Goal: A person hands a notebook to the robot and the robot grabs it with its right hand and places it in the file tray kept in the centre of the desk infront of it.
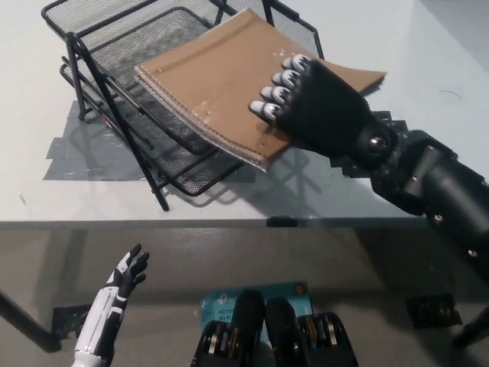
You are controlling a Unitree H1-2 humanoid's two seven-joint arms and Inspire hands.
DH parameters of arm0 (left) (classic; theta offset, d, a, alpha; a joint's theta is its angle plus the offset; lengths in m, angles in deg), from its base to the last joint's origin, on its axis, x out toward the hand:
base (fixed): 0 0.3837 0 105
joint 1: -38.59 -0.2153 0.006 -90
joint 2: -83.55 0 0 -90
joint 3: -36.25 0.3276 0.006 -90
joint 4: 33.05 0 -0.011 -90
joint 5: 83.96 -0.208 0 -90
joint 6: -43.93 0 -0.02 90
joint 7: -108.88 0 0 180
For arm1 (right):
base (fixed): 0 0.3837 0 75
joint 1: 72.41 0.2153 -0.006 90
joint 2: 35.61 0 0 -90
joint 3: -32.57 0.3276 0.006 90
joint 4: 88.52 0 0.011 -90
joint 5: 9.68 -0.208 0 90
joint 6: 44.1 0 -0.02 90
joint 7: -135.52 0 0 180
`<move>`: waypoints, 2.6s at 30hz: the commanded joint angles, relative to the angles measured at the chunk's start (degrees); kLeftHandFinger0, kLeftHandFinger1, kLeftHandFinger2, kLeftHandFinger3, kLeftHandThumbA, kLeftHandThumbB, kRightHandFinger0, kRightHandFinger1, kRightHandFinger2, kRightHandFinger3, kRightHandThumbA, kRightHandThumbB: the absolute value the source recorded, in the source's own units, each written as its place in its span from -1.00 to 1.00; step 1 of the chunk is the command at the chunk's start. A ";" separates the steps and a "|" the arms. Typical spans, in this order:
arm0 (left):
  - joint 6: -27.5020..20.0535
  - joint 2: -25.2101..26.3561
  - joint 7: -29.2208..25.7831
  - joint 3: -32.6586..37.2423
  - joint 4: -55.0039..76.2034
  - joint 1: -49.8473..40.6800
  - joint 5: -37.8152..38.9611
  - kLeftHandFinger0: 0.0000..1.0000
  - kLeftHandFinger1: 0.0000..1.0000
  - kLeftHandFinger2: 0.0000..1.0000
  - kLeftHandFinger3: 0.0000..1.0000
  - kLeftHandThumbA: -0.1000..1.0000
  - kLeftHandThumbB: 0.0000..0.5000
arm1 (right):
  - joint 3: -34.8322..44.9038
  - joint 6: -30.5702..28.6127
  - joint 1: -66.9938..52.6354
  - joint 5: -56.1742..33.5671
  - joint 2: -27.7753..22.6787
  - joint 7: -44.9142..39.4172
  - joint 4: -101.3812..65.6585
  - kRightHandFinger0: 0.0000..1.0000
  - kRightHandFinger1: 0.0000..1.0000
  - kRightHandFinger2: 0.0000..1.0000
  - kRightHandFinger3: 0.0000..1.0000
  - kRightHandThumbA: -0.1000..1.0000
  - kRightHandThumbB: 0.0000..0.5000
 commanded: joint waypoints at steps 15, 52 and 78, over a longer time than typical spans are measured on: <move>-1.76 1.39 0.77 0.44 1.62 0.46 -0.41 1.00 1.00 1.00 1.00 1.00 -0.72 | -2.37 2.90 11.69 3.44 5.52 6.82 7.53 -1.00 -1.00 -1.00 -1.00 0.67 -0.91; -0.40 1.24 0.61 1.04 1.84 0.89 -0.61 1.00 1.00 1.00 1.00 1.00 -0.88 | -6.63 8.25 22.46 0.24 11.89 19.38 33.52 -1.00 -1.00 -0.84 -0.89 0.53 -1.00; 0.33 1.52 0.57 1.28 2.88 1.24 -1.11 1.00 1.00 1.00 1.00 1.00 -0.79 | -7.82 12.06 28.81 -3.51 17.43 20.89 51.53 -1.00 -1.00 -0.64 -0.98 0.70 -1.00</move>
